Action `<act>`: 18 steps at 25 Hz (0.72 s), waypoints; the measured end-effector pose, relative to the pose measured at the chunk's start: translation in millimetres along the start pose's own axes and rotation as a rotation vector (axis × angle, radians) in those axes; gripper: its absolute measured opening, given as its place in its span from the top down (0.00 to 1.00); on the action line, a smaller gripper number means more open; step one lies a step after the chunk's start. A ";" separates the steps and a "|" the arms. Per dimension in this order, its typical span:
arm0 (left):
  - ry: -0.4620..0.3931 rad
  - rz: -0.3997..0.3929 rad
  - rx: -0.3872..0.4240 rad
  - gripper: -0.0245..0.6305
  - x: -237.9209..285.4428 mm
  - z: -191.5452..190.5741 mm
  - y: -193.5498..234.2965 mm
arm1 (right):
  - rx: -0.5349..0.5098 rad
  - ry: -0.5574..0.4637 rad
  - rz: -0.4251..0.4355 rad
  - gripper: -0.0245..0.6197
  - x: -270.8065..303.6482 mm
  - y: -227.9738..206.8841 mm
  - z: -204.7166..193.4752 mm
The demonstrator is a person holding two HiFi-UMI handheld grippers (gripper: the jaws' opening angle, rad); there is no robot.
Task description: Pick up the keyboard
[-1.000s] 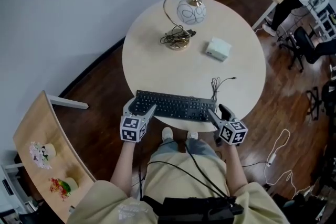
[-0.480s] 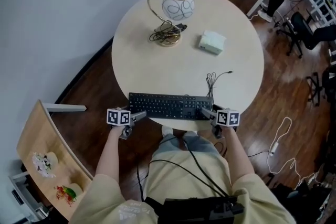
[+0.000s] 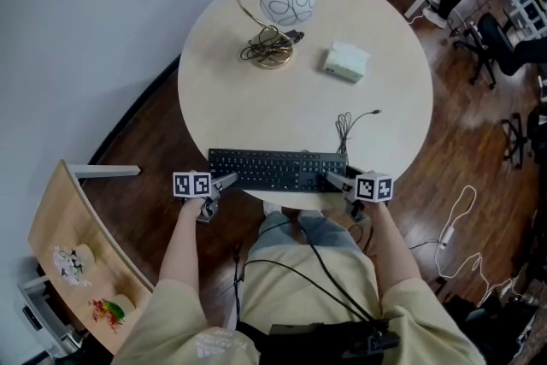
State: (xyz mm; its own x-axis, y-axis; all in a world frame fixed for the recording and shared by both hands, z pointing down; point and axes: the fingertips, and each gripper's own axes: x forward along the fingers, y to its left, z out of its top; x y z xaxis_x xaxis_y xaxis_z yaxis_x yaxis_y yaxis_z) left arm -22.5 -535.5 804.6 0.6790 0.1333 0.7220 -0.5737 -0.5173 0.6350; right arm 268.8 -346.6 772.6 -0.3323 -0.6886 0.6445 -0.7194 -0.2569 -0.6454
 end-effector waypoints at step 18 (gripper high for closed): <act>-0.819 -0.501 0.132 0.88 -185.4 145.0 -192.9 | 0.025 -0.261 0.196 0.39 -18.5 47.4 47.5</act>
State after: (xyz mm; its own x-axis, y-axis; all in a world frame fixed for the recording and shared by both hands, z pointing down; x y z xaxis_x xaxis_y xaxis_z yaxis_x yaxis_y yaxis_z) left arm 28.7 -583.0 508.4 0.9681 -0.2405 -0.0709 -0.1090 -0.6583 0.7448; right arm 269.7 -378.2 710.7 -0.2931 -0.8761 0.3828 -0.6408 -0.1172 -0.7587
